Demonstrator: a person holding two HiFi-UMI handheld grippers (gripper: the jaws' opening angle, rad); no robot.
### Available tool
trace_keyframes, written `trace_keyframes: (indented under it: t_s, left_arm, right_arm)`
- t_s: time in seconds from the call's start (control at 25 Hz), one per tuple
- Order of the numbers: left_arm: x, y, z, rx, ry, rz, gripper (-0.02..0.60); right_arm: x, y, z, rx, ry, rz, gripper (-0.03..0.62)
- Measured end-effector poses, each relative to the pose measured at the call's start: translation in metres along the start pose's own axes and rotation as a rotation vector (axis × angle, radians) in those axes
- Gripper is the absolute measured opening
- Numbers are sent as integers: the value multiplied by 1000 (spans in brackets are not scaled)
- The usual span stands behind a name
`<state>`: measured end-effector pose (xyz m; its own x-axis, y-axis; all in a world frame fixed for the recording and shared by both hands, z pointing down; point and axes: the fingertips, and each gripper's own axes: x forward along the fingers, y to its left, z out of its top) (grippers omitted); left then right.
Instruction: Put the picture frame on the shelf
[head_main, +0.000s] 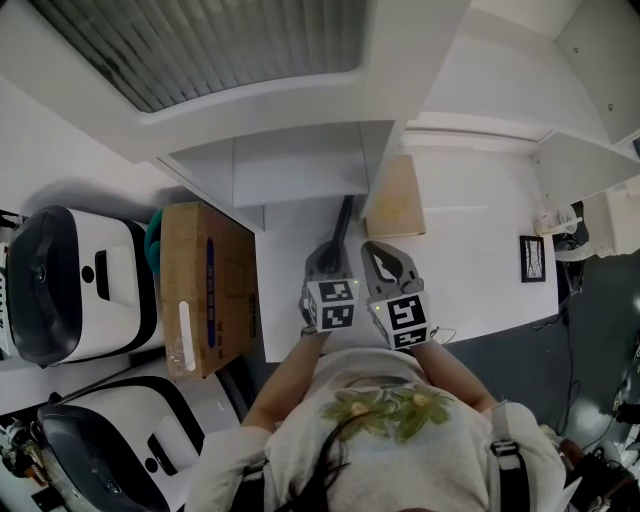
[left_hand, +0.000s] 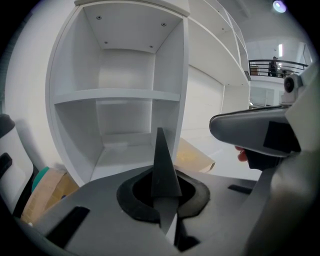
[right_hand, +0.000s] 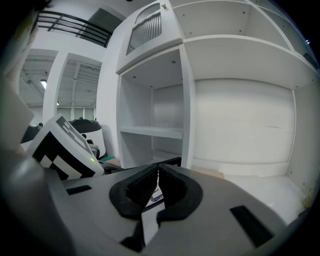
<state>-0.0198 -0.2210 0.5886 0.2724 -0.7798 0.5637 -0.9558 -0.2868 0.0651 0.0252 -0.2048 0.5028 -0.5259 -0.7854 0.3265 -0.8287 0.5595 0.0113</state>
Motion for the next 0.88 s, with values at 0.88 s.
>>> trace_keyframes:
  t_s: [0.88]
  left_arm:
    - [21, -1, -1, -25, 16, -23, 34]
  right_arm:
    - [8, -10, -15, 41, 30, -7, 32]
